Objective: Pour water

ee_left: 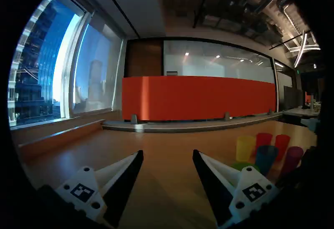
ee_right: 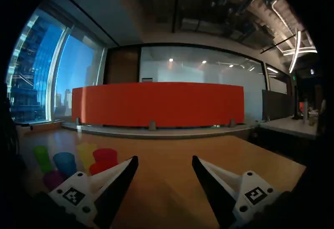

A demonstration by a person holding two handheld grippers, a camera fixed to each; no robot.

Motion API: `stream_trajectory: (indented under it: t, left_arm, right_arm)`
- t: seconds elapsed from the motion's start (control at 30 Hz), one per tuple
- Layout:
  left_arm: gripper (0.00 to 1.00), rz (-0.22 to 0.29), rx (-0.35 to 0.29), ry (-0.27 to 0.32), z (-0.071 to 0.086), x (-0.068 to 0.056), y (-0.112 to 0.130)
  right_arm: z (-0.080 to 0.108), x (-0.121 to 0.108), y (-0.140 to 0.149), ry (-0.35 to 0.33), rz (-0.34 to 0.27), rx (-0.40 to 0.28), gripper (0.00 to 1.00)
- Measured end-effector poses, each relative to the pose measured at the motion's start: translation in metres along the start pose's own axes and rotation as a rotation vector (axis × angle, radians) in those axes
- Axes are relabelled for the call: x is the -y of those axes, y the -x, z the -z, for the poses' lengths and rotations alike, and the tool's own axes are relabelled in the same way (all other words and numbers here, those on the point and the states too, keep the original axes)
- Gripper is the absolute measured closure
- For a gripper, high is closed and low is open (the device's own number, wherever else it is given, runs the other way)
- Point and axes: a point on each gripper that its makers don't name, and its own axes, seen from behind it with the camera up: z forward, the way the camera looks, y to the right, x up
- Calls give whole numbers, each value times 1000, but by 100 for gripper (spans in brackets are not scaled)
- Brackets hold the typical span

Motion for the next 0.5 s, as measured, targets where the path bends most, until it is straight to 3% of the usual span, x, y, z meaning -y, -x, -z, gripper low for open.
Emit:
stream_trajectory:
  t: [0.5]
  left_arm:
    - [13,0,0,0,0,0,0]
  right_arm:
    - [0,-1,1,3,-1,2,0]
